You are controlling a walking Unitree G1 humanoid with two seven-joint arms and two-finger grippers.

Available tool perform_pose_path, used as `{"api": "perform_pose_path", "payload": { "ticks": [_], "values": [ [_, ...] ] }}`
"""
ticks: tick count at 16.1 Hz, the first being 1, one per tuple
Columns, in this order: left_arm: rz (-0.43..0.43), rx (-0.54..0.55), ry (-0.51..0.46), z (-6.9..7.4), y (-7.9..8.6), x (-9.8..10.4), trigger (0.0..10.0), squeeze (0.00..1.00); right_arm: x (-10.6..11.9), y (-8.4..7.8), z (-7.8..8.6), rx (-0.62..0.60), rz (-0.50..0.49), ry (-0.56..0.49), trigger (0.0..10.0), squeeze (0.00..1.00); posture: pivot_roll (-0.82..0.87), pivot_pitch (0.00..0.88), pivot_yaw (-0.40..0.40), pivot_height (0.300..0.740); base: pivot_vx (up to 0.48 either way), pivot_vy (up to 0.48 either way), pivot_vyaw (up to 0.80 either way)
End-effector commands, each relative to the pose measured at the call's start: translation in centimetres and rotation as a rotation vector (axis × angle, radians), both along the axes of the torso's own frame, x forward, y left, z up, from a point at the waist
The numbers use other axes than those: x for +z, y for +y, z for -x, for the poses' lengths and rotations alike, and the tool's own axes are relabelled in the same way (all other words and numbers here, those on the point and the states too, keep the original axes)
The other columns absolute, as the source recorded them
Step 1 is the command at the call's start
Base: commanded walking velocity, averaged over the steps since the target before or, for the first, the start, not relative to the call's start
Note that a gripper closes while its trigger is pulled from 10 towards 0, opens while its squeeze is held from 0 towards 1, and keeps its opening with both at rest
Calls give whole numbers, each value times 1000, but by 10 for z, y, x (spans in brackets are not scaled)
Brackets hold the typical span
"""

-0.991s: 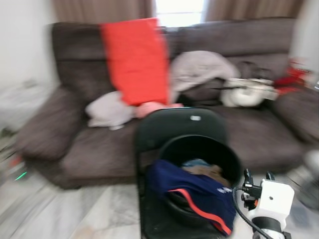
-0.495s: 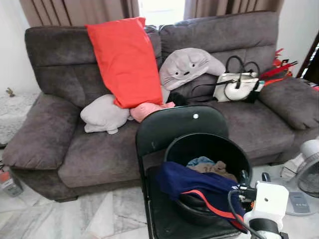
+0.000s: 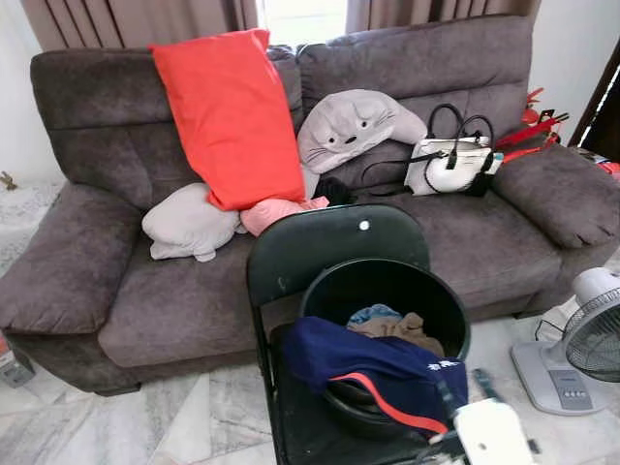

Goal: Hang hanger

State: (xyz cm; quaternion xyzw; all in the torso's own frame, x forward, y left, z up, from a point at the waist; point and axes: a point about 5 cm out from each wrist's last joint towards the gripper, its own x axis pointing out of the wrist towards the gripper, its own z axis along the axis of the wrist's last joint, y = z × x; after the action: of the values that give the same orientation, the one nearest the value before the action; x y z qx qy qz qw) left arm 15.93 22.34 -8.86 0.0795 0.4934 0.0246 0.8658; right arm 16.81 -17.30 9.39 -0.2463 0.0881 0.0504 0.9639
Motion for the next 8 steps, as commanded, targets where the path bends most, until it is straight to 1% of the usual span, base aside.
{"api": "perform_pose_path", "payload": {
  "ticks": [1,3,4,5,6,7,8],
  "values": [
    [-10,-2,23,5,4,-2,10000,0,-6,11,3,89,-28,65,10000,0,-91,35,86,740,0,0,0],
    [-8,1,22,5,3,-2,10000,0,-7,15,4,158,-70,101,10000,0,-94,36,85,740,0,0,0],
    [-7,3,22,5,3,-2,10000,0,-9,17,5,234,-83,130,10000,0,-96,37,84,740,0,0,0],
    [-6,3,21,5,3,-2,10000,0,-10,18,5,287,-97,159,10000,871,-93,37,83,740,0,0,0],
    [-6,4,21,5,3,-2,10000,0,-10,19,5,313,-106,171,10000,1000,-91,36,81,740,0,0,0],
    [-5,8,19,5,3,-2,10000,0,-9,22,5,344,-120,187,10000,1000,-87,35,78,740,0,0,0],
    [-5,11,18,5,3,-2,10000,0,-8,25,11,442,-149,237,10000,1000,-86,36,78,740,0,0,0]
  ]
}}
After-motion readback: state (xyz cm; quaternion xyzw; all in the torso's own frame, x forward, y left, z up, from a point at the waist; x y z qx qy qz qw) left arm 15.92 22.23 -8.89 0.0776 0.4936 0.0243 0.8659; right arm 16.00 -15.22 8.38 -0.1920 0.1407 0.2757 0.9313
